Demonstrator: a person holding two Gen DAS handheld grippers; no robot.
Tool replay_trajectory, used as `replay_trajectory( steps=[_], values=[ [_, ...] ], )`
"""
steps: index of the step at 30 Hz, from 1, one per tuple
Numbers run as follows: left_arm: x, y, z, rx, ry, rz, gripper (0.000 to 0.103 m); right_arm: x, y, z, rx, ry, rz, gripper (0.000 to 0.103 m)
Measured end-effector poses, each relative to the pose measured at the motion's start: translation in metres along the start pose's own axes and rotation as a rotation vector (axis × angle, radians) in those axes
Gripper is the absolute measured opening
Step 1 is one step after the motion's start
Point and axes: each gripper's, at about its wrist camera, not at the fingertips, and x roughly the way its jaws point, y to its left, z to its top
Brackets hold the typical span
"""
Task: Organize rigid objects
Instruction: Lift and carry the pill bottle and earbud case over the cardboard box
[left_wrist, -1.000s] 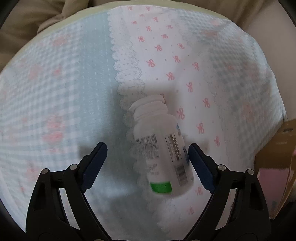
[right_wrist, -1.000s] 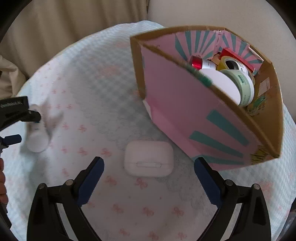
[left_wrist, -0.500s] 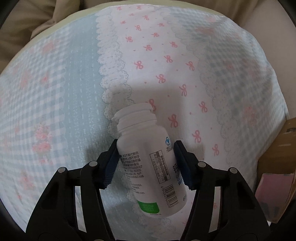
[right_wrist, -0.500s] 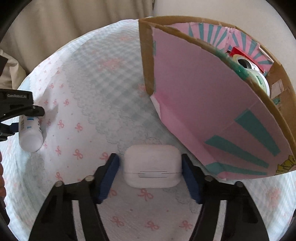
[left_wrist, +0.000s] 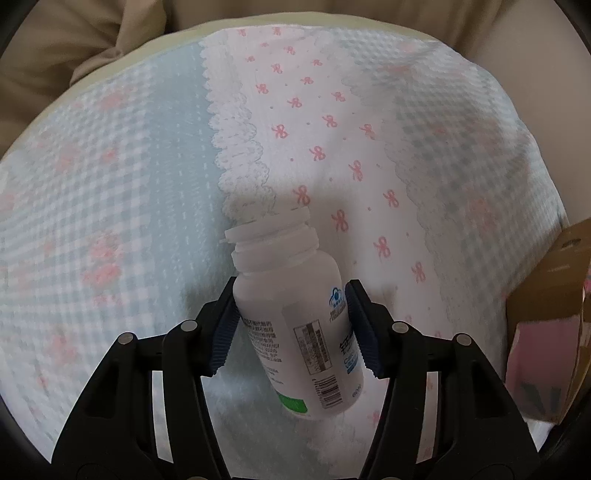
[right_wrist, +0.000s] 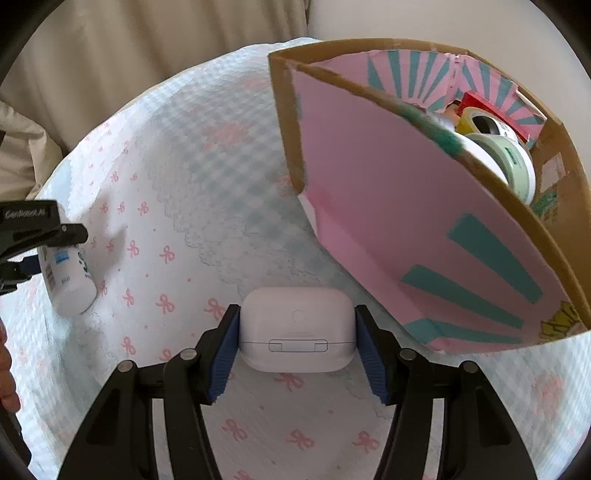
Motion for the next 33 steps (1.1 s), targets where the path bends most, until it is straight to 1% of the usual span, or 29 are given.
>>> replay_trajectory(
  steps=[5,10,16,22,25,28,33],
  values=[
    [-0.017,0.003,-0.018,0.005,-0.018,-0.003,0.051,-0.012,-0.009,-0.004,0.002,-0.017,0.019,0.056],
    [-0.028,0.005,-0.032,-0.013,-0.030,-0.014,0.051,-0.026,-0.015,-0.012,-0.006,-0.032,0.048,0.056],
    [-0.041,0.003,-0.043,-0.008,-0.040,-0.014,0.050,-0.050,-0.017,-0.023,-0.029,-0.056,0.079,0.056],
    [-0.066,-0.001,-0.054,-0.007,-0.069,-0.008,0.050,-0.067,-0.017,-0.028,-0.039,-0.077,0.111,0.056],
    [-0.086,-0.003,-0.061,-0.009,-0.083,-0.008,0.050,-0.083,-0.020,-0.027,-0.052,-0.089,0.127,0.056],
    [-0.115,-0.006,-0.068,-0.012,-0.094,-0.010,0.050,-0.106,-0.024,-0.020,-0.067,-0.097,0.142,0.056],
    [-0.184,-0.017,-0.078,0.001,-0.139,-0.008,0.050,-0.166,-0.036,0.003,-0.135,-0.100,0.175,0.056]
  ],
)
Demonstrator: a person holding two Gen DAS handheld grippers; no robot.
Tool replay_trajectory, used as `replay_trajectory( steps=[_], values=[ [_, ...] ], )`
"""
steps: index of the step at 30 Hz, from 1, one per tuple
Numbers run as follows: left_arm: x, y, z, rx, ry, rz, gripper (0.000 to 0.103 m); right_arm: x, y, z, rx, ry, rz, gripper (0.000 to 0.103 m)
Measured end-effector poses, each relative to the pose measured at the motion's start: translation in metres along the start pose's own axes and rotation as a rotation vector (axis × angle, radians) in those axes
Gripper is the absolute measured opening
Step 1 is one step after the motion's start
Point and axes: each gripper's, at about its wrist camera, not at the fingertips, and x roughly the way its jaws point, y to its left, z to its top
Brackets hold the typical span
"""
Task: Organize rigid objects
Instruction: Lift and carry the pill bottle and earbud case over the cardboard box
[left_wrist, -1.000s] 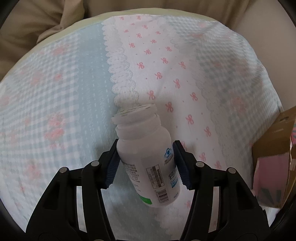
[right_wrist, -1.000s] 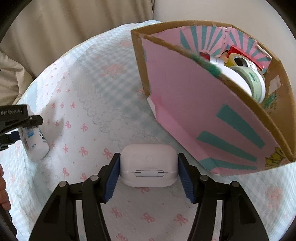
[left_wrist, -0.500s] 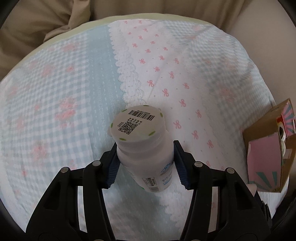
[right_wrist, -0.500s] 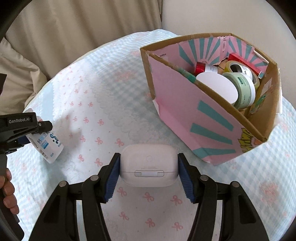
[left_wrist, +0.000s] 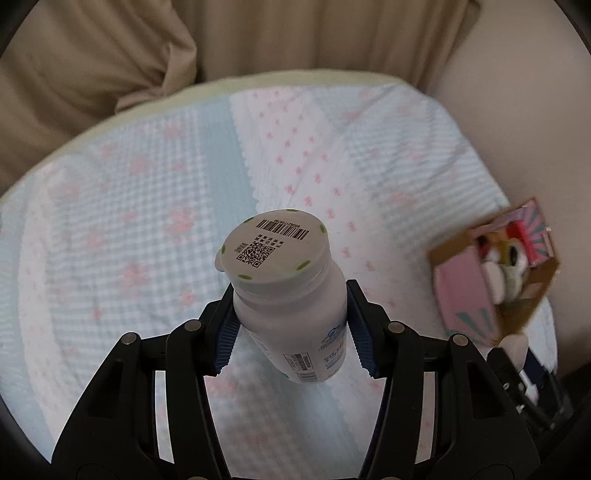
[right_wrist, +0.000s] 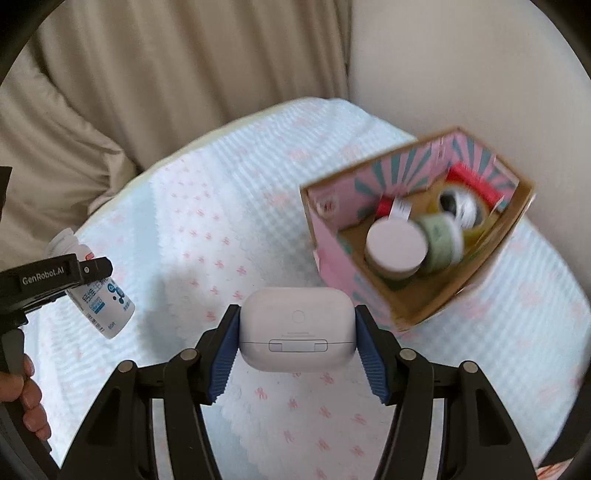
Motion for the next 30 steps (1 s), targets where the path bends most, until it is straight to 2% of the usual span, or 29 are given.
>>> replay_trajectory(
  steps=[4,9,15,22,30],
  values=[
    [-0.052,-0.020,0.003,0.022,-0.032,-0.026,0.050,-0.043,-0.013,0.024,-0.030,0.025,0.034,0.056],
    [-0.097,-0.057,0.005,0.055,-0.069,-0.068,0.050,-0.085,-0.044,0.053,-0.069,0.030,0.042,0.056],
    [-0.121,-0.117,0.005,0.096,-0.085,-0.106,0.050,-0.108,-0.097,0.093,-0.075,0.029,0.047,0.056],
    [-0.103,-0.191,0.003,0.080,-0.056,-0.127,0.050,-0.095,-0.160,0.137,-0.097,0.055,0.080,0.056],
    [-0.038,-0.257,0.000,0.039,0.018,-0.125,0.050,-0.028,-0.207,0.173,-0.159,0.141,0.119,0.056]
  ],
)
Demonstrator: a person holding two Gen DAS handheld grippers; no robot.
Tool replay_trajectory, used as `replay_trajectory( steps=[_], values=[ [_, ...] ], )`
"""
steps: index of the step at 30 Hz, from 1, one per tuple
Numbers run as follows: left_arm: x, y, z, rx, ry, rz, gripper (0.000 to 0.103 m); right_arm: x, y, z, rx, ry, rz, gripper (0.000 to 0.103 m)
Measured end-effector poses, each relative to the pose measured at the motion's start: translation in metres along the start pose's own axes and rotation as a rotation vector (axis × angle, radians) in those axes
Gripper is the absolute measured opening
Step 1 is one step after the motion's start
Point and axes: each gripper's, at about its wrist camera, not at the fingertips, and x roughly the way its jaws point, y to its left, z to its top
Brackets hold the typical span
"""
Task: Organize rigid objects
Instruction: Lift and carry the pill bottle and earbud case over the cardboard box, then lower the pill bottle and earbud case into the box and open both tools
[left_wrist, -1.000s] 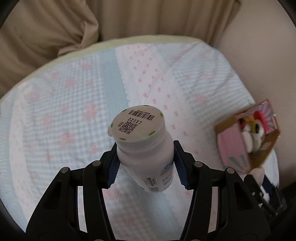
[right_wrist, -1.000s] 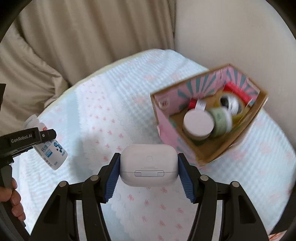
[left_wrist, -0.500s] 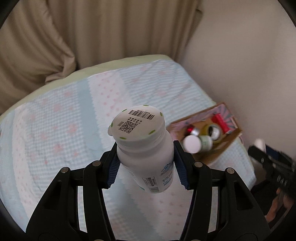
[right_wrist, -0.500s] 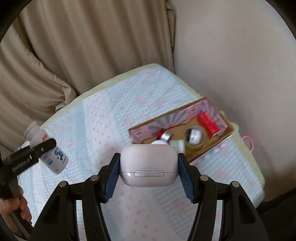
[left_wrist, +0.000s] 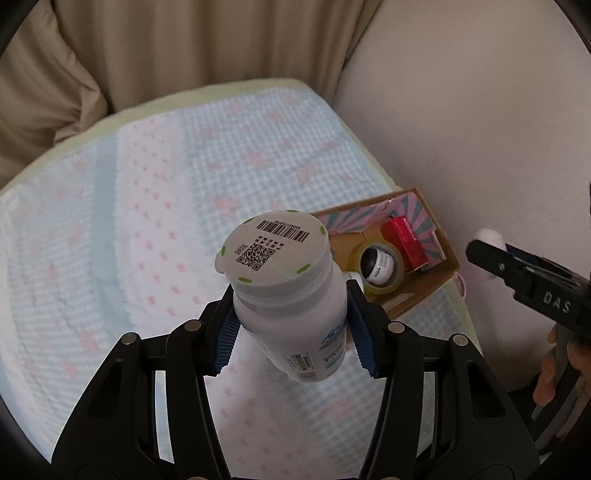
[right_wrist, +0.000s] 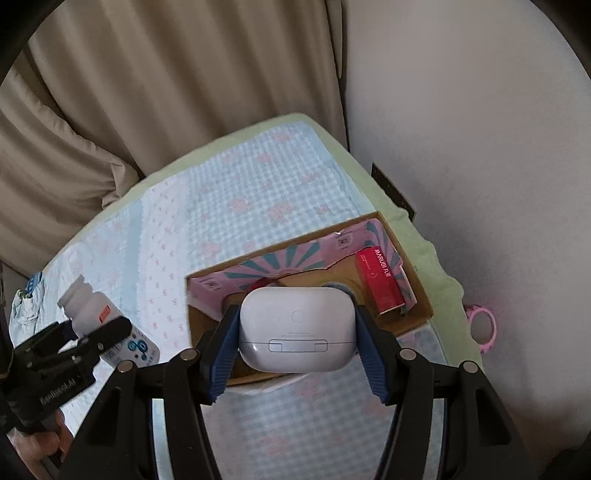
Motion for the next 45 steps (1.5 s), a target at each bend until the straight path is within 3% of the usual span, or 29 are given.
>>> replay_trajectory(
  steps=[15,20,24,25,26,27,28,29,35,45],
  values=[
    [0.118,-0.036,-0.013,0.062,0.167,0.036,0.048,0.133,-0.042,0.033,-0.069,0.156,0.070,0.056],
    [0.137,-0.045,-0.021,0.120,0.213,0.054,0.048,0.163,-0.035,0.036,-0.115,0.184,0.098,0.056],
    [0.134,-0.050,-0.019,0.156,0.189,0.060,0.049,0.175,-0.028,0.040,-0.142,0.175,0.122,0.056],
    [0.132,-0.051,-0.018,0.164,0.180,0.063,0.054,0.178,-0.026,0.041,-0.140,0.177,0.135,0.056],
    [0.131,-0.053,-0.017,0.171,0.180,0.067,0.082,0.182,-0.025,0.042,-0.136,0.186,0.143,0.058],
    [0.131,-0.054,-0.016,0.176,0.185,0.068,0.100,0.185,-0.025,0.042,-0.133,0.200,0.155,0.074],
    [0.129,-0.053,-0.016,0.178,0.178,0.065,0.103,0.188,-0.025,0.043,-0.132,0.214,0.160,0.099],
    [0.127,-0.052,-0.017,0.179,0.172,0.058,0.103,0.188,-0.026,0.042,-0.133,0.218,0.144,0.103],
    [0.120,-0.034,-0.024,0.142,0.185,0.062,0.103,0.172,-0.044,0.037,-0.129,0.206,0.056,0.103],
    [0.103,-0.021,-0.024,0.095,0.177,0.050,0.103,0.149,-0.056,0.032,-0.076,0.195,0.070,0.103]
  ],
)
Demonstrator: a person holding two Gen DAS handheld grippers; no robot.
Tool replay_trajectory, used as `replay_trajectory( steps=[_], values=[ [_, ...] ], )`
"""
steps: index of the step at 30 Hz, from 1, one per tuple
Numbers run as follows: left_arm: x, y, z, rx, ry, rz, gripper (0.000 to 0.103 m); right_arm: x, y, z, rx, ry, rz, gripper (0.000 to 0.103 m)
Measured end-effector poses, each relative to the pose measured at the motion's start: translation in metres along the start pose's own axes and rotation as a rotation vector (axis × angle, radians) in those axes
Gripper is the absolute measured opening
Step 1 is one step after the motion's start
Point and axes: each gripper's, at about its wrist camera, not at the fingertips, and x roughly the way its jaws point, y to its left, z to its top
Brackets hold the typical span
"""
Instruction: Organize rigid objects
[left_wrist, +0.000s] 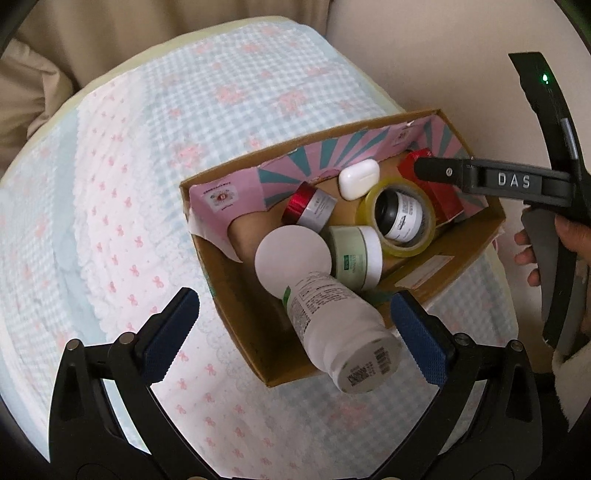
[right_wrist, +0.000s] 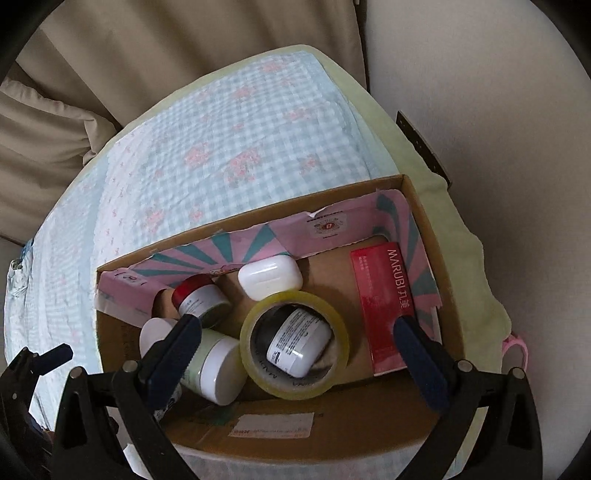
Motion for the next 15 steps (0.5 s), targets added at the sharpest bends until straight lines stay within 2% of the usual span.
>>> replay_trajectory(
  steps=[7,15],
  values=[
    [-0.031,0.005,0.002,-0.022,-0.063,-0.017,0.103,-0.028,0.012,-0.004,-0.001,-0.037,-0.003,0.103],
    [-0.099,0.028,-0.006,-0.069,-0.160,-0.014,0.103,-0.089,0.042,-0.016,-0.012,-0.104,-0.011,0.103]
  ],
)
